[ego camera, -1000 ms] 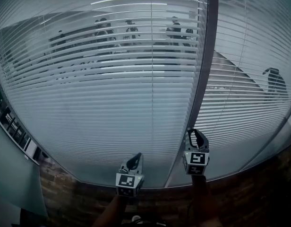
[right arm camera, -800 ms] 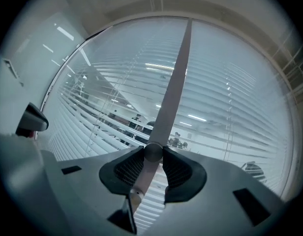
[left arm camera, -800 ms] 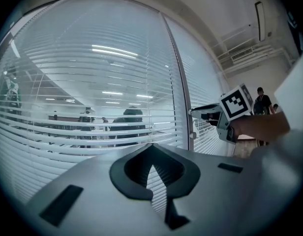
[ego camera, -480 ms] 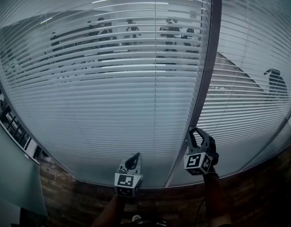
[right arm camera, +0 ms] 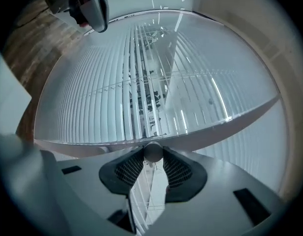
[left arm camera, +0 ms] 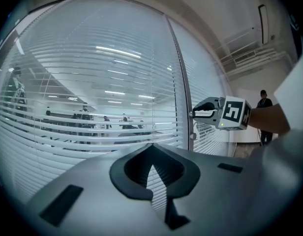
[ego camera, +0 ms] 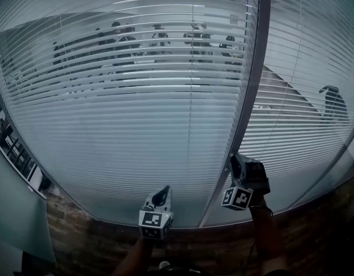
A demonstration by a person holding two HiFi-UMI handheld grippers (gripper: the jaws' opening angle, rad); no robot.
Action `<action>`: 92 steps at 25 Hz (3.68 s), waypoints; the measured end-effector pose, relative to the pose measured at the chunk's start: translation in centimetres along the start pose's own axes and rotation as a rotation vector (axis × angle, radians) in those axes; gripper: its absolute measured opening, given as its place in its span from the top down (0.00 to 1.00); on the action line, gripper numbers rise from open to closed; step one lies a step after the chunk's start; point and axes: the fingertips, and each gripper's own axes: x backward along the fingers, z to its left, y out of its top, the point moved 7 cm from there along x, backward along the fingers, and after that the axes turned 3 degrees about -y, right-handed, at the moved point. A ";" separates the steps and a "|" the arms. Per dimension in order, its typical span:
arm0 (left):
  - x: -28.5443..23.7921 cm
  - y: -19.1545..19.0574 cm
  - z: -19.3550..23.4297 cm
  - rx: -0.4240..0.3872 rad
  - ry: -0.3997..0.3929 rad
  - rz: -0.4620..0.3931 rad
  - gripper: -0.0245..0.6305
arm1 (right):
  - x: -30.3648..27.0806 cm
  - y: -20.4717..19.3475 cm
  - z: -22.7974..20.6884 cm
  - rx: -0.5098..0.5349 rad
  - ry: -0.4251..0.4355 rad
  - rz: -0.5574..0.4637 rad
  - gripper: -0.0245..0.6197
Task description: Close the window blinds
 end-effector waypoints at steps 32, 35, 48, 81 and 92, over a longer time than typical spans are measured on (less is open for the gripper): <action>1.0 -0.6 0.0 0.017 0.003 -0.041 0.97 | -0.4 -2.6 -1.2 -1.450 0.123 -0.003 0.77; 1.3 0.1 -0.2 0.037 -0.005 -0.026 0.97 | -0.4 -2.4 -1.3 -1.344 0.115 0.011 0.77; 1.8 0.3 0.1 0.021 -0.018 -0.020 0.97 | 0.0 -0.6 -1.3 -0.923 0.068 0.061 0.77; 0.1 0.3 -1.8 0.058 -0.105 -0.040 0.97 | 0.7 0.0 -0.2 -0.801 0.069 0.062 0.72; -0.4 1.6 -1.7 0.051 -0.100 -0.075 0.97 | -0.3 -2.0 -1.2 -1.362 0.046 0.036 0.71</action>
